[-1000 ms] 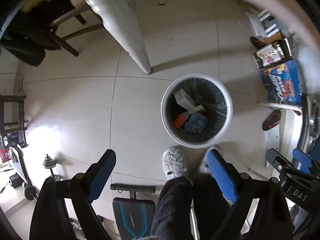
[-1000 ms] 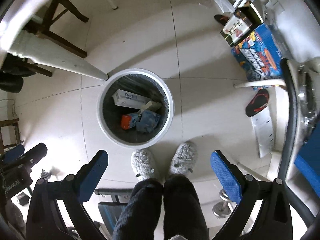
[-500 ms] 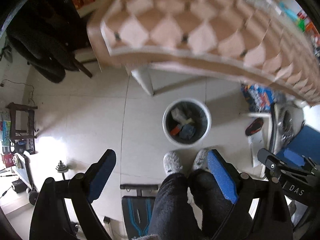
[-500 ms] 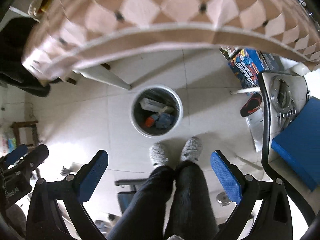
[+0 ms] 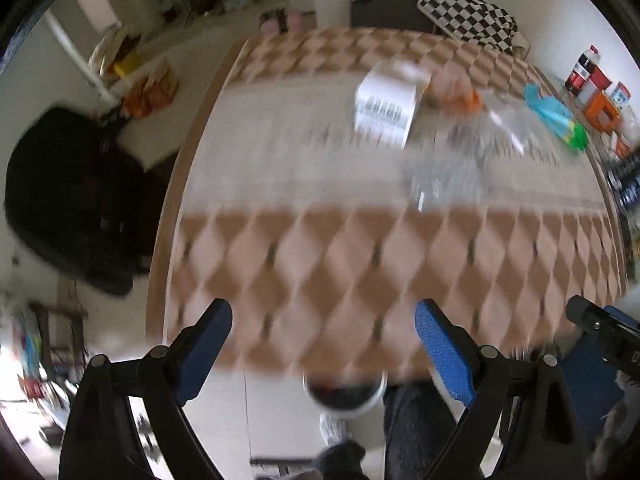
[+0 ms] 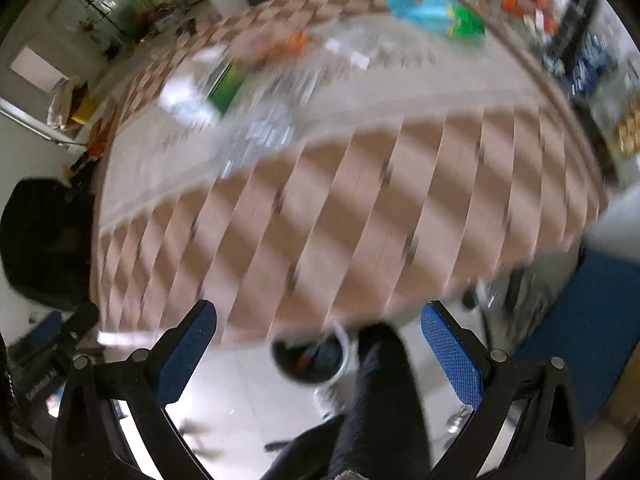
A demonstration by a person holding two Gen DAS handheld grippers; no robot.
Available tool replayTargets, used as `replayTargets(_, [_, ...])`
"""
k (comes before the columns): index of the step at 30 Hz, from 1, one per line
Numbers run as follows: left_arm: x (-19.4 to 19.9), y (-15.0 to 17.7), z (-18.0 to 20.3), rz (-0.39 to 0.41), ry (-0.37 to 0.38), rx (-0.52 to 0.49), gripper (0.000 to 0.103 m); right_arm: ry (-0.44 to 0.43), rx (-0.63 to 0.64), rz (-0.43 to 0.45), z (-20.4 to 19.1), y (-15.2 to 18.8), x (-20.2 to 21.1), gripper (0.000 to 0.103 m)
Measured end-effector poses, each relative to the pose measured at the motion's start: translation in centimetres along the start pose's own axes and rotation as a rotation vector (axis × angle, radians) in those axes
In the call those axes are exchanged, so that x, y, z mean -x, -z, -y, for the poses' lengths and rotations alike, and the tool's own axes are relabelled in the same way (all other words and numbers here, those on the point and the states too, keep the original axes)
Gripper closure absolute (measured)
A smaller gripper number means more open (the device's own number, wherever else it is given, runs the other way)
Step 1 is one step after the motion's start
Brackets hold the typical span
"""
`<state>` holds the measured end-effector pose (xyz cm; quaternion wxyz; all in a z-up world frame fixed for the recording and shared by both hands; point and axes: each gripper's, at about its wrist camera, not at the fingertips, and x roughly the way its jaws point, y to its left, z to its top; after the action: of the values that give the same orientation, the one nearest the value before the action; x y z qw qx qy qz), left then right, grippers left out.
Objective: Collect trash
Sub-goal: 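Grasp the white box lid with left tool while right grasps paper leaflet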
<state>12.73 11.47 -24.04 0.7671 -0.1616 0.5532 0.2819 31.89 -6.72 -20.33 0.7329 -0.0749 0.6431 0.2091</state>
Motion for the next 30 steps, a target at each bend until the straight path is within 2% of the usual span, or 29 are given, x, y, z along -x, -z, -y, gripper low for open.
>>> replayTargets(4, [-2.9,-9.9,2.9,-0.003,-0.019,-0.039,0.009,0.040,0.029,-0.030,1.5,-10.5,-3.1,0.000])
replayTargets(7, [-5.2,-15.0,5.1,-0.033,-0.017,-0.103,0.009,0.061,0.071,-0.077,1.6,-17.4,-6.0,0.000])
replayTargets(10, [-8.0,-18.6,7.1,-0.078,-0.013,-0.197,0.009,0.084,0.124,-0.135,1.1,-22.9,-9.3,0.000])
replayTargets(13, [-10.8,-20.7,8.4,-0.149,0.015,-0.263,0.009,0.122,0.185,-0.189,0.3,-26.7,-12.4,0.000])
replayTargets(18, [-14.5,-22.1,10.0,-0.249,0.040,-0.343,0.009,0.166,0.249,-0.253,-0.5,-30.8,-16.4,0.000])
replayTargets(20, [-15.7,-22.2,10.6,-0.258,0.003,-0.370,0.009,0.186,0.275,-0.272,-0.8,-31.9,-17.8,0.000])
replayTargets(21, [-16.2,-22.3,10.6,-0.278,0.012,-0.375,0.009,0.194,0.283,-0.278,-0.8,-32.3,-18.4,0.000])
replayTargets(25, [-18.2,-22.3,10.2,-0.342,0.034,-0.334,0.009,0.215,0.309,-0.324,-0.8,-33.3,-20.7,0.000])
replayTargets(29, [-19.1,-22.0,9.7,-0.359,0.056,-0.296,0.010,0.209,0.294,-0.337,-0.2,-33.6,-21.9,0.000])
replayTargets(30, [-18.9,-22.0,9.5,-0.347,0.070,-0.274,0.013,0.192,0.281,-0.332,0.1,-33.6,-21.9,0.002])
